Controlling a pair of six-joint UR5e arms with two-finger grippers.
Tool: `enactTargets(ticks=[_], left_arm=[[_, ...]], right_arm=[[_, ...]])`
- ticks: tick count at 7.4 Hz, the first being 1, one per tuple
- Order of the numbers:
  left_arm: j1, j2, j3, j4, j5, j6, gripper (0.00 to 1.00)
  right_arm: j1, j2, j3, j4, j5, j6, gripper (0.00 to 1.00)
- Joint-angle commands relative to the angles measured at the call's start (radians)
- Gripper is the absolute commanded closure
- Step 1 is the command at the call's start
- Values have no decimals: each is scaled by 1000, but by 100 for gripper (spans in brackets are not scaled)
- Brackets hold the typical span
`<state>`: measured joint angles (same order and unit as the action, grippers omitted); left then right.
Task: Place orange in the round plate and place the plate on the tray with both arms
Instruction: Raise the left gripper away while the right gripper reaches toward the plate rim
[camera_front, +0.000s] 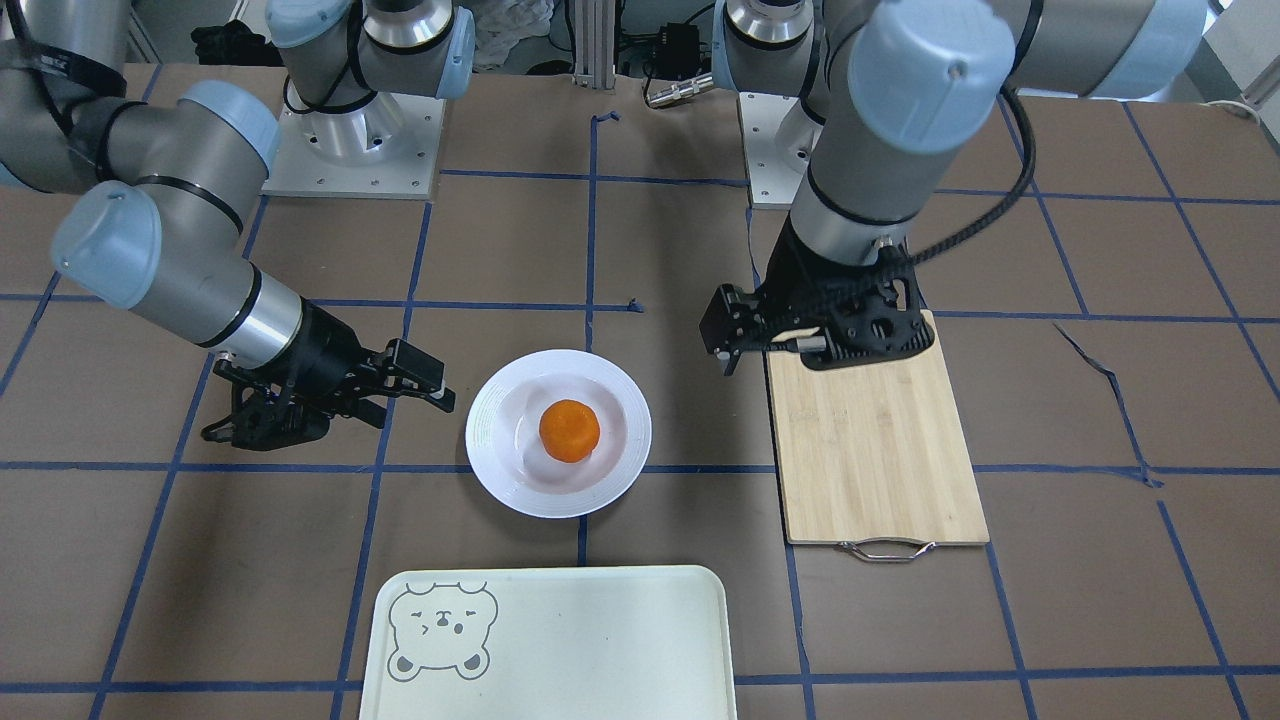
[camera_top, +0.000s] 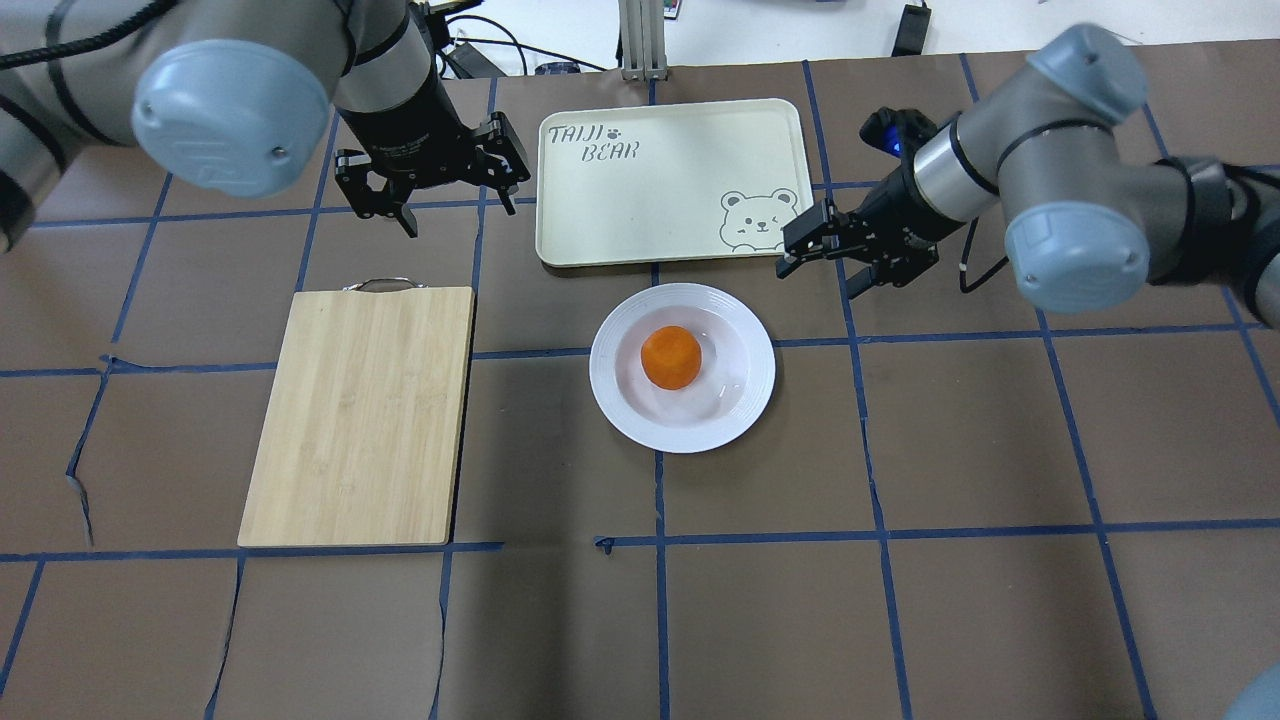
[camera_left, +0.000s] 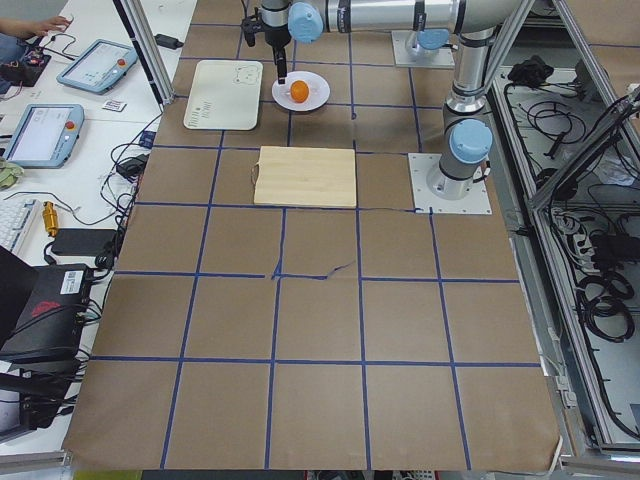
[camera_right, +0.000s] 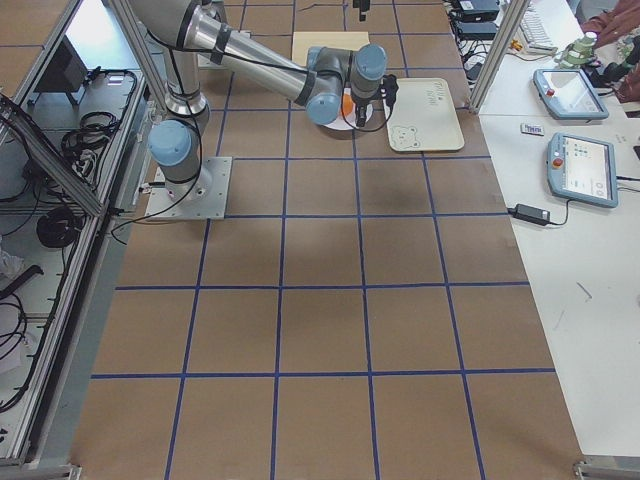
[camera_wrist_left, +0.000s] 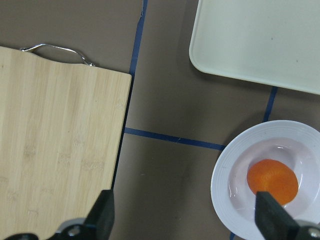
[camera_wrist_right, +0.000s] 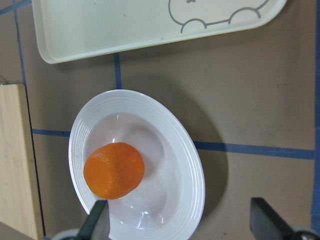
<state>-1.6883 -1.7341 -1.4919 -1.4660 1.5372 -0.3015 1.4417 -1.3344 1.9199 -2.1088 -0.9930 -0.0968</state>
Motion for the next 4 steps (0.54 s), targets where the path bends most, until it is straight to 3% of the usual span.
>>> enactTargets(ticks=[1, 2, 4], left_arm=[[-46, 98, 4, -31, 3, 22, 0], [-50, 105, -5, -27, 4, 24, 0], [-48, 125, -1, -107, 8, 24, 0]], right_arm=[[5, 81, 106, -224, 103, 23, 0], [12, 104, 145, -284, 105, 23, 0], [14, 121, 218, -339, 216, 34, 0]])
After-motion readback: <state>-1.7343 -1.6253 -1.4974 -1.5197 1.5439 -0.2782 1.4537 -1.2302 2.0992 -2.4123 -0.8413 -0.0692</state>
